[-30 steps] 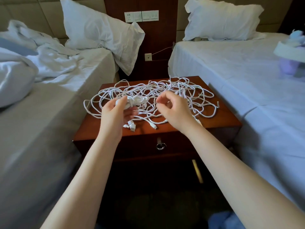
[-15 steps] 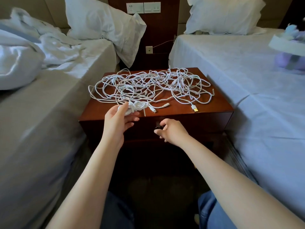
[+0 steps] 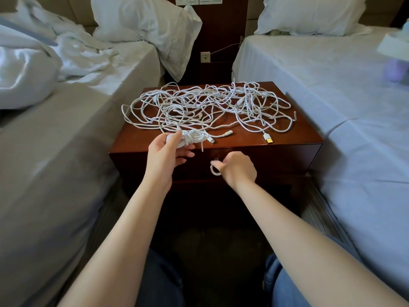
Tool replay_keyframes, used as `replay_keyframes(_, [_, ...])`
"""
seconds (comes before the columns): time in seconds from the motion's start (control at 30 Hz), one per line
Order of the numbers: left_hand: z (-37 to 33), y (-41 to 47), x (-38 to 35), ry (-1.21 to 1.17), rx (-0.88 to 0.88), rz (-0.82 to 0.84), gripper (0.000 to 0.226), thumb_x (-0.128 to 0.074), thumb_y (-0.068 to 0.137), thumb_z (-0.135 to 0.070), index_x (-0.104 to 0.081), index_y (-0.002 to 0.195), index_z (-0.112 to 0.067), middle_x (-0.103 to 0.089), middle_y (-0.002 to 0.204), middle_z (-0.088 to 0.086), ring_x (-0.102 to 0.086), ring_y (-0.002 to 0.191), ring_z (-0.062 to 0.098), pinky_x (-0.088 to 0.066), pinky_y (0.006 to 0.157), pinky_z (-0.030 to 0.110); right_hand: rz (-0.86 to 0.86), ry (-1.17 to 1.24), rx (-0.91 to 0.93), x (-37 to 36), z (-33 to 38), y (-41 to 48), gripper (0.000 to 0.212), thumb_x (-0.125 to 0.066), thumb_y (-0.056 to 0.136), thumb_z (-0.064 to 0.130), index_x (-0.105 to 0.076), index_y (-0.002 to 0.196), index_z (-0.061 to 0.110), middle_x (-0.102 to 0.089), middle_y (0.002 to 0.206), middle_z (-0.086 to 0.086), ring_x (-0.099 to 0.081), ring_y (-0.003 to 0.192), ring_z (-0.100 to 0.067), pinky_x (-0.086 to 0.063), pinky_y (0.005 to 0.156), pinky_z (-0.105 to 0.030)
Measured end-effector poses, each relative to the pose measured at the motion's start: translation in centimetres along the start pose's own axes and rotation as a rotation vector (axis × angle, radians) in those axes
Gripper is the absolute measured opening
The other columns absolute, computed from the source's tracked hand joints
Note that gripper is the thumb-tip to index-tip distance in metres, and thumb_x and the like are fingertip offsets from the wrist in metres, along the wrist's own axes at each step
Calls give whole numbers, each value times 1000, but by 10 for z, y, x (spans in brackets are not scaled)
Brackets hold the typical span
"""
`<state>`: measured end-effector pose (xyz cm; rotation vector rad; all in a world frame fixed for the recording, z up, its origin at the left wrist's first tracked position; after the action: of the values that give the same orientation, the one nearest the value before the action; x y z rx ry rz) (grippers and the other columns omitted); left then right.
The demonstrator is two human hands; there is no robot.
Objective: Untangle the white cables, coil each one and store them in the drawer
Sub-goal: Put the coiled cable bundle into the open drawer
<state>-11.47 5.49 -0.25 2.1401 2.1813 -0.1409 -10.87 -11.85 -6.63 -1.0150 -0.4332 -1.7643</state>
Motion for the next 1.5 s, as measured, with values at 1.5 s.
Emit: replay_keyframes(1.5, [15, -73, 47, 31, 80, -72, 19, -50, 97, -20, -61, 85, -9, -70, 80, 13, -68, 67, 19, -54, 70, 30, 452, -276, 726, 16, 15, -122, 49, -60, 82, 64, -68, 110, 25, -63, 102, 7, -62, 76, -7, -52, 70, -24])
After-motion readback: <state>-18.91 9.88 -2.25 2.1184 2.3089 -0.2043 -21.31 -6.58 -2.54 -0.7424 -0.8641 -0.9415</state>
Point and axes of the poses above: each hand's wrist, its own y-axis towards the middle knuckle, its own x-axis out of the back of the hand, z = x × y, the point moved 3 cm from there along y, towards the middle knuckle
